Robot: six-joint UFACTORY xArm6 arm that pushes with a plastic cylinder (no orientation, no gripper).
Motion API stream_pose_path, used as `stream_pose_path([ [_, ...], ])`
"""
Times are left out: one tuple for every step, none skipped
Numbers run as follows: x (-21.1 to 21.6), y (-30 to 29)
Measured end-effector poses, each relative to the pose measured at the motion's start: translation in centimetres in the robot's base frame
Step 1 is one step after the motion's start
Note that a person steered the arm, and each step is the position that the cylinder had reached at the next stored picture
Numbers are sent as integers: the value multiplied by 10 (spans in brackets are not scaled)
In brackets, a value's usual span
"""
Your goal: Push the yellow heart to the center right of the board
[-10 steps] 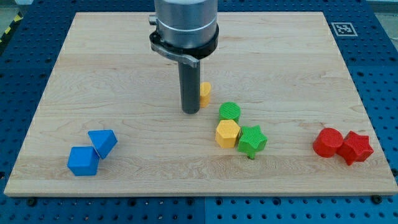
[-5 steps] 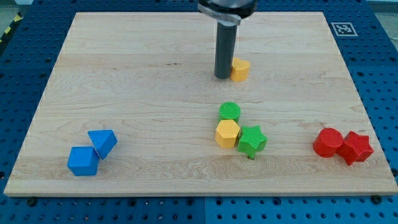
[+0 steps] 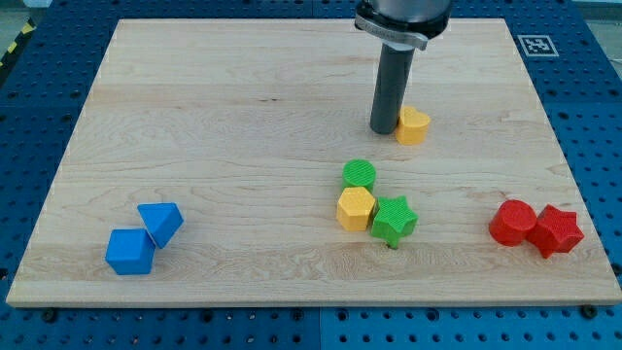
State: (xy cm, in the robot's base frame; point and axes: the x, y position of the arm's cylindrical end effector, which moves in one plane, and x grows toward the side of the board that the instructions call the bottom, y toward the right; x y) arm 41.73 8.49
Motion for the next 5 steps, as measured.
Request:
stream_pose_path([
  [4,4],
  [4,27],
  [2,60],
  [-8,88],
  [-19,111],
])
